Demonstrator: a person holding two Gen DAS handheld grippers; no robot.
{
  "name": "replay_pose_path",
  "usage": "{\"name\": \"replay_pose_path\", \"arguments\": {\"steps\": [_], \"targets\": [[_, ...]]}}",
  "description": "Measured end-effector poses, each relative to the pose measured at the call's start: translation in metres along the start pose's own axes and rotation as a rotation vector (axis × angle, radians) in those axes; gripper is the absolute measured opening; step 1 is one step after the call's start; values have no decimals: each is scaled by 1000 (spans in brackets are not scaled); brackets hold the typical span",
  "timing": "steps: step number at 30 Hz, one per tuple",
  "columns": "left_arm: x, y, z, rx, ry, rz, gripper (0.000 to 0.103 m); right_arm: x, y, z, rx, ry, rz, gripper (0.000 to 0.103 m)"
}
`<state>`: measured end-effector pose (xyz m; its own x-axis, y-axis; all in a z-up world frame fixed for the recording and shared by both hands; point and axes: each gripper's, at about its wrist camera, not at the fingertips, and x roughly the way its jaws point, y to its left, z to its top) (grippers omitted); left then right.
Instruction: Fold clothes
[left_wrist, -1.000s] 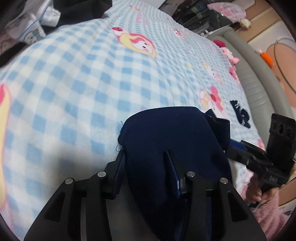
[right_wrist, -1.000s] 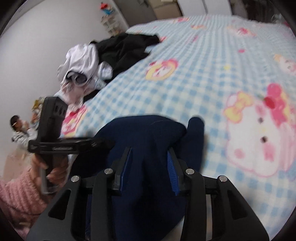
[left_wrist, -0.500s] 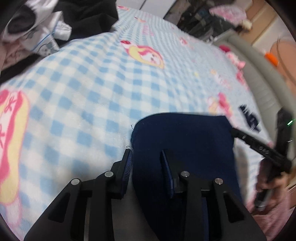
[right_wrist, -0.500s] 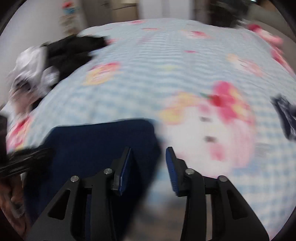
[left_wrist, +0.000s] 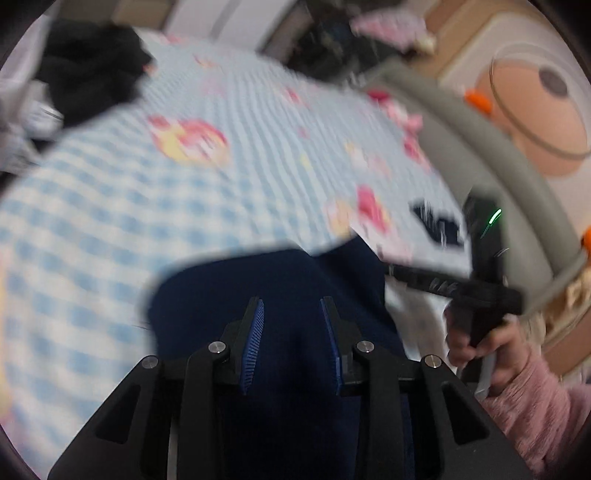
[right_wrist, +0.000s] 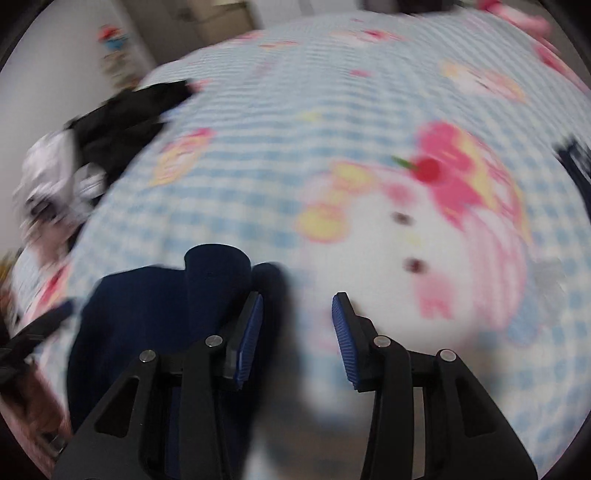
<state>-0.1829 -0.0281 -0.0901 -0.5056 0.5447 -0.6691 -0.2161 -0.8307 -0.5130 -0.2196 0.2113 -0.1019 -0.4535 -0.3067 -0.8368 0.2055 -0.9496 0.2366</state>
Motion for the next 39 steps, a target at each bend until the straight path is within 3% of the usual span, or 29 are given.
{"name": "replay_pose_path", "arguments": {"steps": [5,8,11,16,21,25,26,28,29,32,35,39], "targets": [[44,-27,12,78,116,25,31,3,41,-8,-187,35,24,41],[61,-26,2,103,166,82,31,13,43,-7,-191,54,29,41],[65,-23,-11,105,163,95,33,31,43,5,-208,78,-43,44],[67,-17,-13,75,160,83,33,60,38,10,-220,188,-122,47],[68,-15,-14,61,161,65,33,39,29,-11,-364,175,-283,46],[69,-15,-14,70,159,78,33,26,3,-13,-303,138,-351,46],[69,-15,-14,70,158,79,33,23,-2,-11,-291,115,-408,45],[68,-13,-14,64,154,68,33,17,-15,-8,-266,81,-516,28],[67,-11,-14,61,152,61,33,11,-24,-7,-227,69,-487,28],[66,-9,-14,56,145,43,34,-14,-37,0,-68,-4,-263,28],[65,-9,-15,56,143,41,34,-22,-19,8,-96,-67,-201,32],[65,-7,-16,49,143,38,34,1,-5,22,-145,-25,-164,33]]}}
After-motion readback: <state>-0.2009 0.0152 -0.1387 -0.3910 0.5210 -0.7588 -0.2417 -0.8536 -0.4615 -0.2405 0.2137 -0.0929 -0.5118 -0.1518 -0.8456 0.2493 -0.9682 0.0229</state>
